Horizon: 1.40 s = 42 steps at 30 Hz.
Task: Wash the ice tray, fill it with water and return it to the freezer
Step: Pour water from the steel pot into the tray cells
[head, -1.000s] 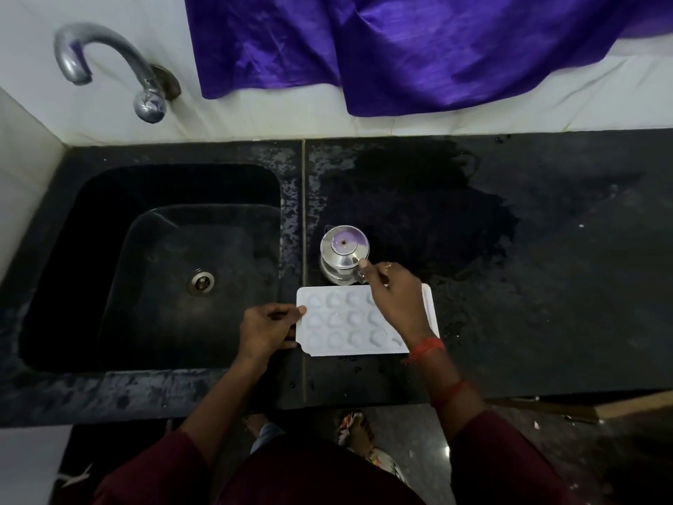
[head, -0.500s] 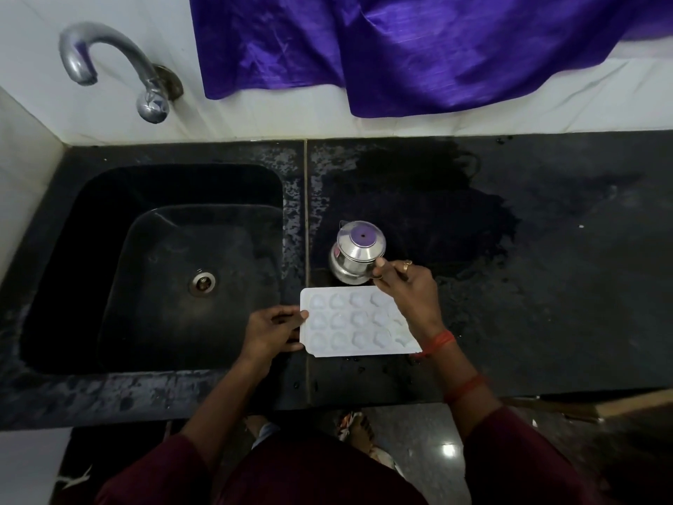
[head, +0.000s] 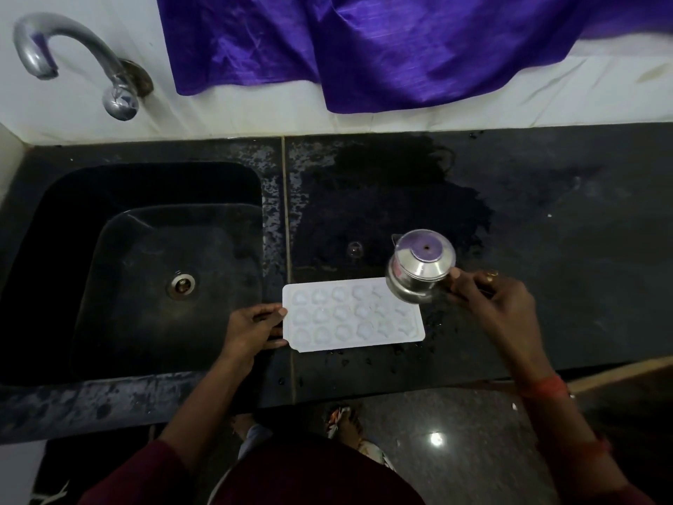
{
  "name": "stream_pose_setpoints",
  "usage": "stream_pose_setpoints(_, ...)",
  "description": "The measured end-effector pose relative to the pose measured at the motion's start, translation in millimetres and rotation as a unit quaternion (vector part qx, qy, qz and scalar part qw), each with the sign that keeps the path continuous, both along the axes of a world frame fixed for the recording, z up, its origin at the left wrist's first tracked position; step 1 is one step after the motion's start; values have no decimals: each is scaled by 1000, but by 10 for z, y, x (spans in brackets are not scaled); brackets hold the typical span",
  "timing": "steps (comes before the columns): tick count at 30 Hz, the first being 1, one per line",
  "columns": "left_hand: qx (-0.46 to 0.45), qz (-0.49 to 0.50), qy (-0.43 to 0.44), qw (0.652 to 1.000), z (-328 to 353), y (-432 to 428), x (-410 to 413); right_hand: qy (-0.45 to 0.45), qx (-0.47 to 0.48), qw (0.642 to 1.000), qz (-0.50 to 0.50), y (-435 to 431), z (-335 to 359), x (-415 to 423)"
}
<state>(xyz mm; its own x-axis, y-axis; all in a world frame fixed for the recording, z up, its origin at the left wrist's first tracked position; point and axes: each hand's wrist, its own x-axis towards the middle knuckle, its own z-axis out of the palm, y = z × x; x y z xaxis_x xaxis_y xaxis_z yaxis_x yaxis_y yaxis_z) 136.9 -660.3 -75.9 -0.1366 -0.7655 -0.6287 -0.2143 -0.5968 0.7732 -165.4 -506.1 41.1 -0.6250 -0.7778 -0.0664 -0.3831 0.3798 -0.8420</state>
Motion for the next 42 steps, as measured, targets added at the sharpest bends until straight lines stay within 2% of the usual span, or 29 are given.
stream_pose_setpoints(2,-1,-2,2,1000,-1,0,-2,53,21,998,4,148,91,-62)
stream_pose_setpoints(9,-1,-1,6,1000,20,12,-19,124,108,986,9,414,151,-154)
stream_pose_setpoints(15,5,-1,11,1000,16,12,4,126,142,982,2,473,119,-125)
stream_pose_setpoints(33,7,0,18,1000,49,20,7,124,160,979,-2,476,170,-140)
stream_pose_setpoints(42,12,-3,12,1000,-28,-10,29,89,130,987,-13,558,159,-129)
